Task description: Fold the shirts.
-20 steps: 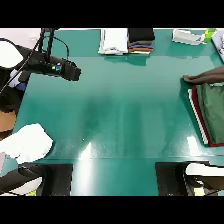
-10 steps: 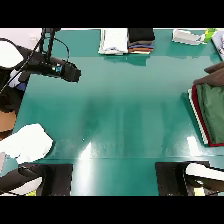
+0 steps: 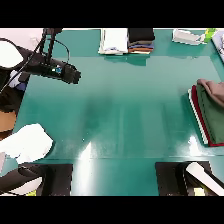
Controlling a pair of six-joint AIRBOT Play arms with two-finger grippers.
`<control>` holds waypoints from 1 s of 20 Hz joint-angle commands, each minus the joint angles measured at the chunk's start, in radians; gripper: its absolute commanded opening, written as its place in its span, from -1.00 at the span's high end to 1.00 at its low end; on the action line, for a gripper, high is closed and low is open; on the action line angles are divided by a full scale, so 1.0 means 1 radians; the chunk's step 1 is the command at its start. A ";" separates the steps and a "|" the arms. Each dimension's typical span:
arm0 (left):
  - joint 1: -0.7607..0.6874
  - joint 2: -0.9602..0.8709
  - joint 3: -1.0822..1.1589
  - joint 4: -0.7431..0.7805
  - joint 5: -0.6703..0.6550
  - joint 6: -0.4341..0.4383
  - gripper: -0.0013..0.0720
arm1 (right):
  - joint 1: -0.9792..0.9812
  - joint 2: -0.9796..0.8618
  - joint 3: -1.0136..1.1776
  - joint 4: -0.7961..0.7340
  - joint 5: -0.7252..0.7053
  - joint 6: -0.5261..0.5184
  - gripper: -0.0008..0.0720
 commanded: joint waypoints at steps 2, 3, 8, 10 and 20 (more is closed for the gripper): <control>0.000 0.001 0.000 0.000 -0.010 0.001 0.88 | -0.081 0.100 -0.288 -0.019 -0.052 -0.045 0.66; 0.000 0.001 0.000 0.000 -0.013 0.001 0.88 | -0.096 0.108 -0.316 -0.027 -0.063 -0.045 0.19; 0.000 0.001 0.000 0.000 -0.014 0.001 0.88 | -0.164 0.113 -0.236 0.032 -0.079 -0.043 -0.62; 0.000 0.001 0.000 0.000 -0.011 0.000 0.88 | -0.126 0.113 -0.151 0.202 -0.114 -0.043 -0.61; 0.000 0.001 0.000 0.004 0.034 0.000 0.88 | 0.826 0.113 -0.256 0.462 -0.343 -0.041 -0.59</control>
